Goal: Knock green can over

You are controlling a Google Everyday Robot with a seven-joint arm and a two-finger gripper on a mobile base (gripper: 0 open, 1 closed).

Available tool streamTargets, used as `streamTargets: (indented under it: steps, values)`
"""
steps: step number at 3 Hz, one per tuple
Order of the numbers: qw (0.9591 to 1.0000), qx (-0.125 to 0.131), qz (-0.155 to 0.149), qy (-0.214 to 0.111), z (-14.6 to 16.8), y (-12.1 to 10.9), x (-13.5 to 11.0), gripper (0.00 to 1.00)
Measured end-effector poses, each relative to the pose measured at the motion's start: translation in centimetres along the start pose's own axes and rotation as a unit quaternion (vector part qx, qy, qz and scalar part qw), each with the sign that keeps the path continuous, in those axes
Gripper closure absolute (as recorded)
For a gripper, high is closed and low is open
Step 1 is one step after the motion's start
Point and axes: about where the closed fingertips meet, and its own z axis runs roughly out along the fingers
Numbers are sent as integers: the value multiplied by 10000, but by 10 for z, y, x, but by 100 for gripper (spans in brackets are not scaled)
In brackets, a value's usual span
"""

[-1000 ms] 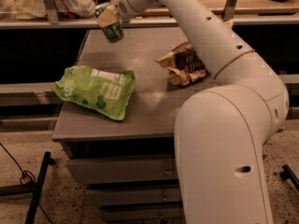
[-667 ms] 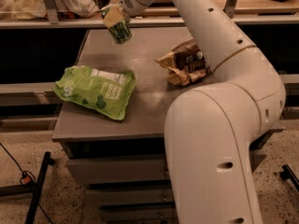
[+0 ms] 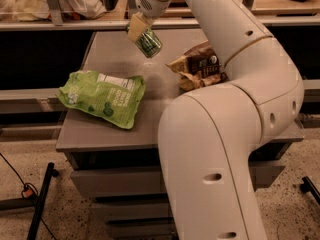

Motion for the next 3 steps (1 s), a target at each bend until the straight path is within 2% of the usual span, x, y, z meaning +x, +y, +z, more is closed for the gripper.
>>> streamTargets:
  steps: [1, 2, 3]
  values:
    - [9975, 336, -216, 580, -2, -9, 25, 100]
    - [9923, 770, -562, 790, -3, -15, 34, 100]
    - [9891, 906, -824, 811, 8, -11, 44, 100]
